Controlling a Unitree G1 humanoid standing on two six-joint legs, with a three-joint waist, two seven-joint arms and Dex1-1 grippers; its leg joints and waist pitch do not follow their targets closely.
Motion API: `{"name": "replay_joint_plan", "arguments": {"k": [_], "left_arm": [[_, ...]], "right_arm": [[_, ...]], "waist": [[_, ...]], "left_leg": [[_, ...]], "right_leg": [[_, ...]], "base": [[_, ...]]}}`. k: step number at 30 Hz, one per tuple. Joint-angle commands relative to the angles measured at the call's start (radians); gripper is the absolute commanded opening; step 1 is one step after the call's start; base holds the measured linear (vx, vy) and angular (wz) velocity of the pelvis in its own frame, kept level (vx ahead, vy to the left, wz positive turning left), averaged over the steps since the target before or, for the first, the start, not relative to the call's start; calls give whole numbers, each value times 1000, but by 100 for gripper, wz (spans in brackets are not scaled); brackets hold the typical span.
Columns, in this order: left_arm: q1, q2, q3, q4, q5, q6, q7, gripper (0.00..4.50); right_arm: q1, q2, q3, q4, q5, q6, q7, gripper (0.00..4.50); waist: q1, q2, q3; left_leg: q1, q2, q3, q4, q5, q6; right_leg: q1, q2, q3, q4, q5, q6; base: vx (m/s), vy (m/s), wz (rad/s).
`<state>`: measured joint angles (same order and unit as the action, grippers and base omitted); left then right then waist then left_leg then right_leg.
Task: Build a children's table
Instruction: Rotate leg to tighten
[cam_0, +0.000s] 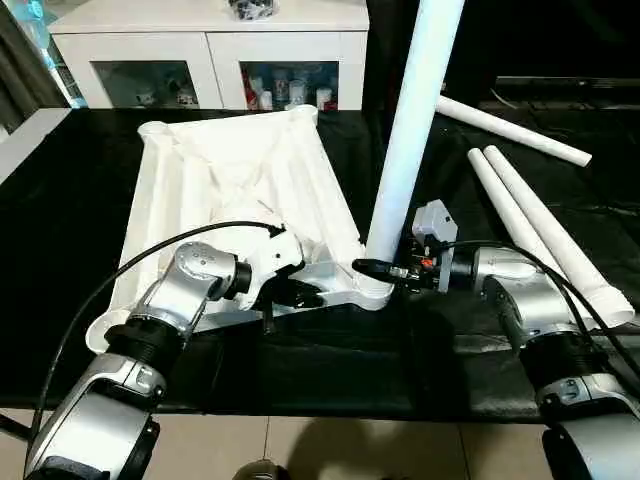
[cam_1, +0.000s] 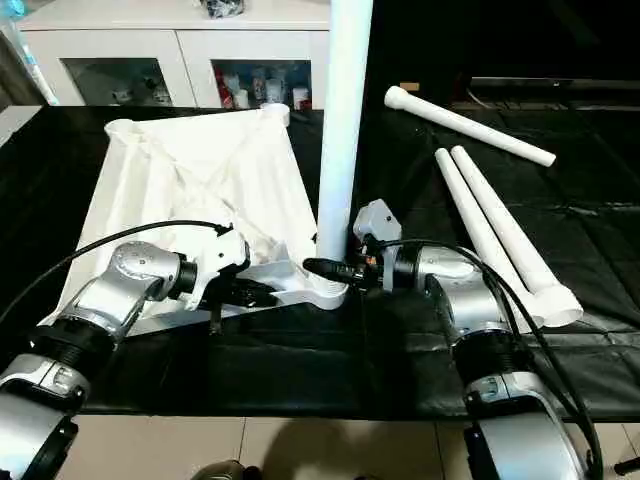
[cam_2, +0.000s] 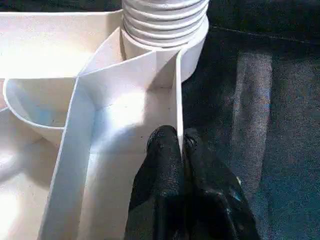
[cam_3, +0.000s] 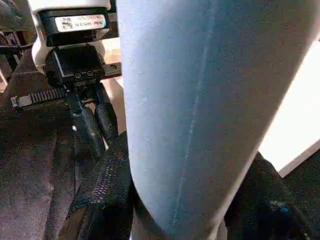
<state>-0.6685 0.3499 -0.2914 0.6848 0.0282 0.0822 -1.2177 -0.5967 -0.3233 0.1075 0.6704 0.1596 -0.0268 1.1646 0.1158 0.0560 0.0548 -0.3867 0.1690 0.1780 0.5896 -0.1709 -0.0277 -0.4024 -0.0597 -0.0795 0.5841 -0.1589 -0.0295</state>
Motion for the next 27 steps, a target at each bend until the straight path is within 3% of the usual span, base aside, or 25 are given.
{"name": "replay_joint_plan", "arguments": {"k": [1,17,21,22,24,25,26,27], "left_arm": [[-47,3,22,-58,-37,-53,-31,0],[-50,4,17,-48,-30,-58,-33,0],[-56,-21,37,-41,-36,-22,19,0],[-71,-59,59,-23,-29,29,118,0],[-79,-79,70,-12,-22,55,175,0],[-101,-127,93,7,-15,101,290,0],[-115,-154,103,15,-11,126,344,0],[-129,-187,111,20,-11,149,397,0]], "right_arm": [[76,-18,83,77,-86,65,15,191],[86,-13,96,58,-89,70,5,191],[78,30,61,68,-83,111,-116,191],[61,73,28,98,-90,142,-258,191],[54,93,12,109,-89,154,-316,191],[29,137,-25,148,-81,184,-446,191],[12,158,-38,177,-84,190,-516,191],[-12,184,-52,216,-87,193,-601,191]], "waist": [[-3,0,-75],[-2,2,-76],[-4,4,-75],[-7,4,-71],[-19,3,-67],[-20,2,-65],[-33,4,-60],[-39,3,-59]], "left_leg": [[23,71,-24,-64,-217,64],[22,71,-24,-63,-211,67],[23,71,-25,-66,-219,60],[25,70,-26,-68,-239,46],[30,67,-29,-71,-295,14],[32,66,-30,-73,-312,8],[43,65,-33,-72,-366,-21],[41,62,-35,-73,-377,-21]], "right_leg": [[50,-97,51,-64,-244,-214],[51,-96,49,-62,-223,-221],[50,-96,49,-63,-230,-220],[49,-98,49,-66,-263,-218],[47,-99,49,-74,-352,-200],[47,-101,48,-78,-382,-192],[38,-99,47,-86,-464,-176],[40,-98,45,-89,-480,-168]], "base": [[0,0,0],[0,0,0],[0,0,0],[0,0,0],[0,0,0],[0,0,0],[0,0,0],[0,0,0]]}}
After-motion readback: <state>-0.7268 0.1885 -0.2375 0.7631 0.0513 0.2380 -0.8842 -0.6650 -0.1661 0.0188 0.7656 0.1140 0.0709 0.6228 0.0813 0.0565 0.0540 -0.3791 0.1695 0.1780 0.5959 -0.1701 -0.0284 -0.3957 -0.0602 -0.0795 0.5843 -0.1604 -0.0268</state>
